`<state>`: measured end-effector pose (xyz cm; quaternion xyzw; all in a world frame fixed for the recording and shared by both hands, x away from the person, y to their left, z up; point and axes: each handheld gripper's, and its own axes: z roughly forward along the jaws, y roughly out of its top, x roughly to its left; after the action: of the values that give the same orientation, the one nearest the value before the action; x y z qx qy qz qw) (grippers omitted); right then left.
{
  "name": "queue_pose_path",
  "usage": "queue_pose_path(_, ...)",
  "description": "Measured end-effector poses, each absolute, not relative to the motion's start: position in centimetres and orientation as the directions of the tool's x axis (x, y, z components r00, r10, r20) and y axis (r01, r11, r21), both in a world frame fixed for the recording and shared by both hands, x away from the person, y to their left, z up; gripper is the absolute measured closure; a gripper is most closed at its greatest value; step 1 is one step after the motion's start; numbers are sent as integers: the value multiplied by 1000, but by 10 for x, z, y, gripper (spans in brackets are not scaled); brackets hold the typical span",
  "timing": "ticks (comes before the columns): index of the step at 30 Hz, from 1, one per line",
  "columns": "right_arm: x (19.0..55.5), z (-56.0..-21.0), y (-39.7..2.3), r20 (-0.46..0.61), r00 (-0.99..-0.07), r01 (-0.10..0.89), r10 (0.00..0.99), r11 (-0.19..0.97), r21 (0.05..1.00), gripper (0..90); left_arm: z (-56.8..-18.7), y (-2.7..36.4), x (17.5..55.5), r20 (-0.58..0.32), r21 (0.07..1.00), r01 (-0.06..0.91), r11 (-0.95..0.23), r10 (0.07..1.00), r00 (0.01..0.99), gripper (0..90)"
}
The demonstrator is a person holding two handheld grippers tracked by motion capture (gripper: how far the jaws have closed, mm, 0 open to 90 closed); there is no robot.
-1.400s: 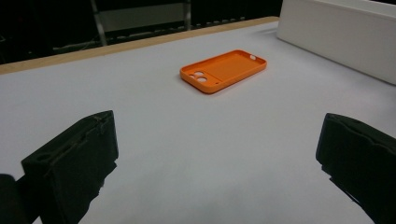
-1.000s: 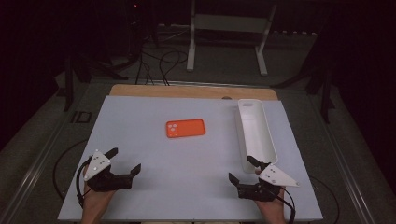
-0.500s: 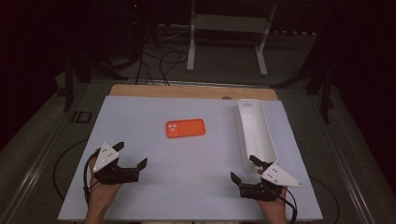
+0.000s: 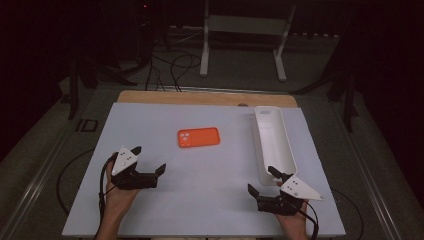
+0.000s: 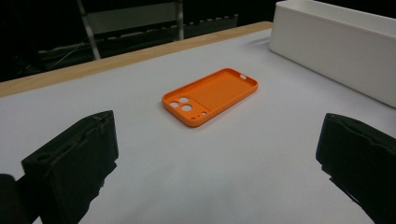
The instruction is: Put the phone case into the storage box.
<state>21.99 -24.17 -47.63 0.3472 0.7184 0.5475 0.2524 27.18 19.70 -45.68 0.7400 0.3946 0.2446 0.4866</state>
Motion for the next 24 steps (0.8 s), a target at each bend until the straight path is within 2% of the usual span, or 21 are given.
queue_pose_path(24,220,-476,-242,19,-625,222,780,154,963,91,-462,174,303,-41,905,366,-215,814,580,0)
